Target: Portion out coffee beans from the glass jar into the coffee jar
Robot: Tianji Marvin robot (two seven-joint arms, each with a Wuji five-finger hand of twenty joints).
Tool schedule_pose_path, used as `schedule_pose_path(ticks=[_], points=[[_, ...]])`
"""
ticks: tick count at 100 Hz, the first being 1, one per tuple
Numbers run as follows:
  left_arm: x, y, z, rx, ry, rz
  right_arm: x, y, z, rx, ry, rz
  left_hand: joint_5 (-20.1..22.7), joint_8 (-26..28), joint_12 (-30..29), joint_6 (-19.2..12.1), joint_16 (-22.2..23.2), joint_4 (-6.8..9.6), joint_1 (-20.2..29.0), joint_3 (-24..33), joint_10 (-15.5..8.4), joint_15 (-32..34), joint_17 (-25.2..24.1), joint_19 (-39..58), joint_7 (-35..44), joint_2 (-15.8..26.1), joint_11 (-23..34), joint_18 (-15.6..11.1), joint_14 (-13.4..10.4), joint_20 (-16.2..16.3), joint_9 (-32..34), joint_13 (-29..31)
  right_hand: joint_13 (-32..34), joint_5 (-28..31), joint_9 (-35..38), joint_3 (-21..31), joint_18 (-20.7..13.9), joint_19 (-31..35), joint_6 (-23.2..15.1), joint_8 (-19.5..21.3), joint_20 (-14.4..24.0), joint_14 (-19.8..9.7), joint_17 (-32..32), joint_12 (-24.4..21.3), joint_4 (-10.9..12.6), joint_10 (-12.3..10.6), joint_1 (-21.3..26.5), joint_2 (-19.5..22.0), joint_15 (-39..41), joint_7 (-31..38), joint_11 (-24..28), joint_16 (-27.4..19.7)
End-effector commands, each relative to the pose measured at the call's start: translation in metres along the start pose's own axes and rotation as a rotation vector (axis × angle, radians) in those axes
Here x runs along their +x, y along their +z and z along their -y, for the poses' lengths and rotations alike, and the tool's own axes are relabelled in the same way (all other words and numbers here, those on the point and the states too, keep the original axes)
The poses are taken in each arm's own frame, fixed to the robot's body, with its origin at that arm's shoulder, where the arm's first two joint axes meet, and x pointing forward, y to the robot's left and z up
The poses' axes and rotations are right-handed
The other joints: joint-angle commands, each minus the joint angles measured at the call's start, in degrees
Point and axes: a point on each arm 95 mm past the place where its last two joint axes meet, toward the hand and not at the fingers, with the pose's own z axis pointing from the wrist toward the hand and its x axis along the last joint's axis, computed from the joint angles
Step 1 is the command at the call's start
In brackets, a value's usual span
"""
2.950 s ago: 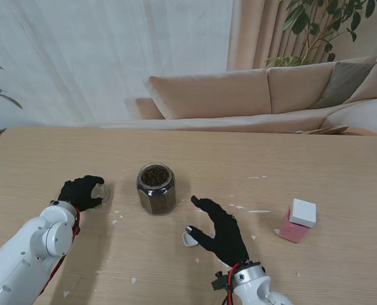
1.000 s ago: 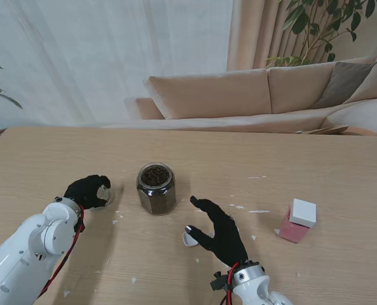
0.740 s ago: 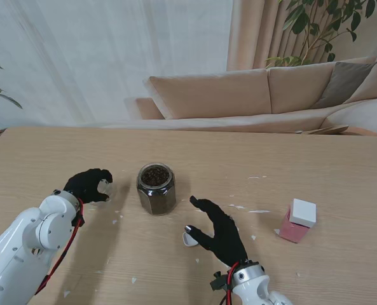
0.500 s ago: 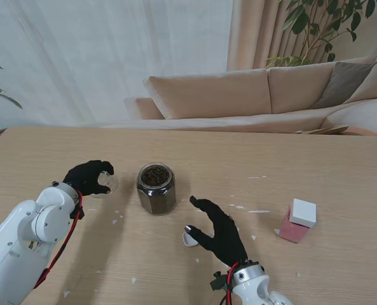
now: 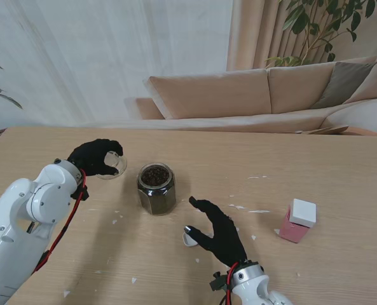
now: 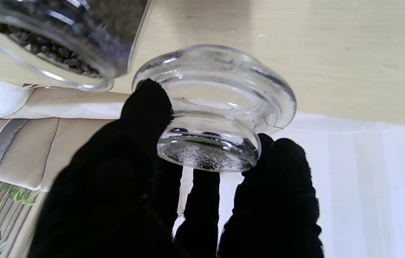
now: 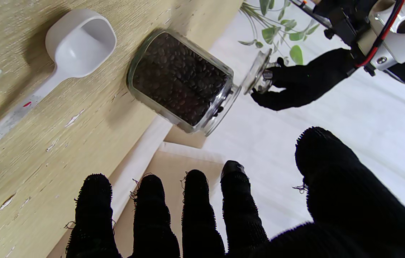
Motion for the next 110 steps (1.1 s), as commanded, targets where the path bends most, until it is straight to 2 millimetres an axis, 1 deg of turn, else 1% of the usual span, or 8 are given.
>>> schedule_pose_path(ticks=[1, 22, 50, 87, 110], points=[[0.015, 0.000, 0.018, 0.027, 0.002, -0.035, 0.001, -0.002, 0.004, 0.019, 0.011, 0.001, 2.7, 1.2, 2.4, 1.5, 3.6, 2.32, 13.4, 15.0, -0.5, 6.5, -0.3, 1.4, 2.7, 5.2, 4.6, -2.0, -5.4, 1.0, 4.8, 6.3, -0.4, 0.1, 0.2, -1.0, -0.6, -0.2, 0.6, 0.3, 1.0, -1.8, 0.1, -0.3, -1.5, -1.7, 0.0, 0.4, -1.0, -1.0, -0.7, 0.8], [0.038, 0.003, 0.026, 0.021, -0.010, -0.078, 0.000, -0.002, 0.004, 0.021, 0.011, 0.002, 2.7, 1.2, 2.4, 1.5, 3.7, 2.35, 13.5, 14.9, -0.5, 6.3, -0.3, 1.3, 2.6, 5.3, 4.6, -2.0, -5.4, 1.1, 4.8, 6.3, -0.4, 0.1, 0.2, -1.0, -0.6, -0.3, 0.6, 0.3, 1.0, -1.8, 0.1, -0.3, -1.5, -1.7, 0.0, 0.3, -1.0, -1.0, -0.7, 0.8], [0.069, 0.011, 0.029, -0.006, -0.012, -0.130, -0.001, -0.002, 0.004, 0.021, 0.013, 0.004, 3.0, 1.2, 2.5, 1.6, 3.8, 2.35, 13.5, 14.9, -0.5, 6.2, -0.2, 1.3, 2.5, 5.3, 4.5, -2.0, -5.4, 1.1, 4.8, 6.4, -0.5, 0.1, 0.1, -1.0, -0.6, -0.3, 0.7, 0.3, 1.1, -1.7, 0.1, -0.3, -1.6, -1.7, 0.1, 0.3, -1.0, -1.0, -0.7, 0.8], [0.099, 0.017, 0.018, -0.052, 0.002, -0.161, -0.001, -0.003, 0.003, 0.017, 0.015, 0.005, 3.1, 1.2, 2.4, 1.6, 3.9, 2.36, 13.5, 14.7, -0.5, 6.0, -0.2, 1.3, 2.4, 5.4, 4.2, -2.0, -5.5, 1.2, 5.2, 6.5, -0.5, 0.1, 0.1, -1.0, -0.6, -0.4, 0.7, 0.3, 1.2, -1.8, 0.0, -0.3, -1.6, -1.7, 0.1, 0.3, -1.0, -1.1, -0.7, 0.8], [0.107, 0.023, 0.006, -0.086, 0.013, -0.159, -0.001, -0.003, 0.003, 0.016, 0.017, 0.004, 3.1, 1.2, 2.6, 1.6, 3.9, 2.37, 13.5, 14.6, -0.5, 5.9, -0.2, 1.3, 2.4, 5.4, 4.0, -2.0, -5.5, 1.2, 5.2, 6.5, -0.4, 0.1, 0.1, -1.0, -0.6, -0.4, 0.9, 0.3, 1.2, -1.8, 0.0, -0.3, -1.6, -1.8, 0.1, 0.2, -1.0, -1.1, -0.7, 0.8]])
